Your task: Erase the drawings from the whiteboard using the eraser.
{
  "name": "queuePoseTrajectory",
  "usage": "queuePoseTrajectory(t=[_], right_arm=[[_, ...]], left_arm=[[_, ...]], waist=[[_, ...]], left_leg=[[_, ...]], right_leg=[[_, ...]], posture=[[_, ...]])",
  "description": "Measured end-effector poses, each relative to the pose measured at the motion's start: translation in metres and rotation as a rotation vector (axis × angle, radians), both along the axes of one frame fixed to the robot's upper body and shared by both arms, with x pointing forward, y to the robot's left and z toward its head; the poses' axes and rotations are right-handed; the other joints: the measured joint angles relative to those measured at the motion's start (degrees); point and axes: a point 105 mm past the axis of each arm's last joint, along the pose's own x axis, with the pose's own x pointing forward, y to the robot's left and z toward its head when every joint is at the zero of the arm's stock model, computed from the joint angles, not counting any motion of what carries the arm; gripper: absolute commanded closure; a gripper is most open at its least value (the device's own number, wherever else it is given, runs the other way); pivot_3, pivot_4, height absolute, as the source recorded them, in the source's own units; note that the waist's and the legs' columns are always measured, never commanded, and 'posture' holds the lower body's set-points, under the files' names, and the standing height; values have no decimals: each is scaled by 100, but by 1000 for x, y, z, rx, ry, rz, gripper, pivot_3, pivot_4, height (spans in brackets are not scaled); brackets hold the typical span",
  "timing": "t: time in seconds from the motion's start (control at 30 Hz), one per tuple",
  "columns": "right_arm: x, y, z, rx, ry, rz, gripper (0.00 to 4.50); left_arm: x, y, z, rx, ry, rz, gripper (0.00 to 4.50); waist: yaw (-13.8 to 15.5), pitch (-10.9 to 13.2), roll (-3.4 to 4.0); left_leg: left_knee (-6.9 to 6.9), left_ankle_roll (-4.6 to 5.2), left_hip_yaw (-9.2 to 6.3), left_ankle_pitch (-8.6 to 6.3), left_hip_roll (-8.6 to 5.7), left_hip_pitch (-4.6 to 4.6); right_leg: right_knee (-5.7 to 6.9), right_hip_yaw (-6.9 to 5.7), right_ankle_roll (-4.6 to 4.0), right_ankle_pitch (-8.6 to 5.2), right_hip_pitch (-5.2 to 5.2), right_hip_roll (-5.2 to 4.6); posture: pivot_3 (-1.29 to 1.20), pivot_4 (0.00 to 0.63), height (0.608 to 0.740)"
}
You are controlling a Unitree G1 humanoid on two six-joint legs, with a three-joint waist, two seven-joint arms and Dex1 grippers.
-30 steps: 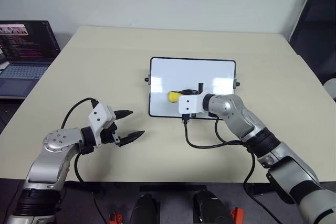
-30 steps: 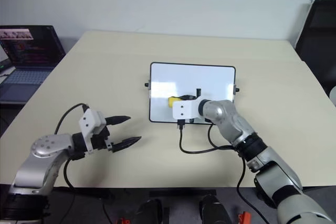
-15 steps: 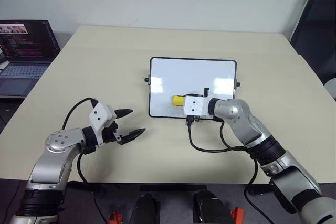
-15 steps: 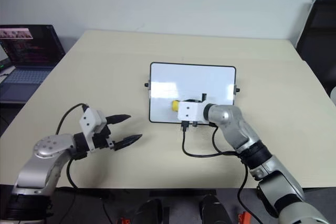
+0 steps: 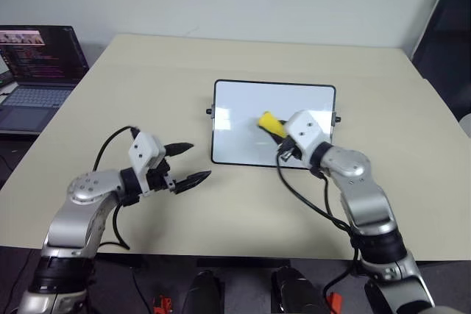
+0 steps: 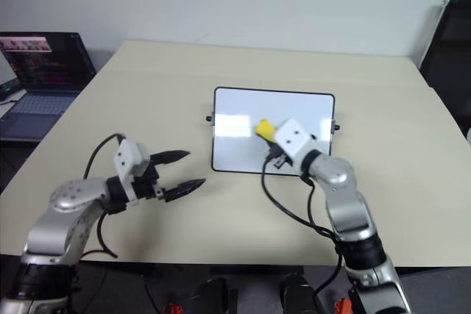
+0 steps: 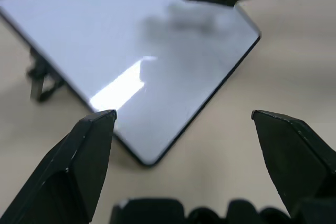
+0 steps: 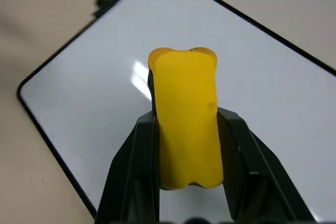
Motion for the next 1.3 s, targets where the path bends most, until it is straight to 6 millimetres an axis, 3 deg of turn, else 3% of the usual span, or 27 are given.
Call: queuePoseTrajectory(t=[0.13,0.33,0.73,1.0,1.3], right_arm=[[-21,-45,-6,113,82,-223,3378],[-36,-104,-26,203,200,-510,3378],[-21,-135,-61,364,368,-634,3378],[-13,-148,-74,373,369,-704,3378],[-7,-153,-75,380,355,-722,411]], left_arm=[[10,-51,27,8,-89,-177,0],[11,-104,18,74,-57,-414,0],[27,-167,11,170,-61,-605,0],[32,-177,8,206,-66,-624,0],[31,-178,6,212,-63,-632,0]], waist=[[69,0,0],[-24,2,6],[-109,3,8],[-135,9,19],[-134,10,21]], left_leg=[[7,-1,3,0,-4,0],[2,1,1,1,-1,2],[1,2,-3,0,-5,1],[-7,3,-3,0,-5,0],[-7,3,-3,0,-6,0]], right_leg=[[-2,3,2,1,4,-1],[2,5,3,1,0,6],[-1,10,17,5,7,8],[-1,13,45,13,4,10],[0,14,46,14,5,9]], posture=[[0,150,740],[0,150,740],[0,150,740],[0,150,740],[0,150,740]])
